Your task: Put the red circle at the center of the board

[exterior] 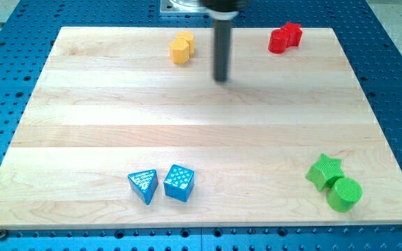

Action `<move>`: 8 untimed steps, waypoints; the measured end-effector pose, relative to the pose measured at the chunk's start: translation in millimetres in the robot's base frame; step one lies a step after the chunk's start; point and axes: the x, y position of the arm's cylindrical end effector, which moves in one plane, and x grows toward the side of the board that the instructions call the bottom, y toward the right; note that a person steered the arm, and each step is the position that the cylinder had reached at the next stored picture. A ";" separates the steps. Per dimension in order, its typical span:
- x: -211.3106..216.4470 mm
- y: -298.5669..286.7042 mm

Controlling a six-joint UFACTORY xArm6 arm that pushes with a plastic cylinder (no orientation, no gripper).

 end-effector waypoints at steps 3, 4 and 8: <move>-140.1 195.7; -139.6 156.1; -18.5 24.2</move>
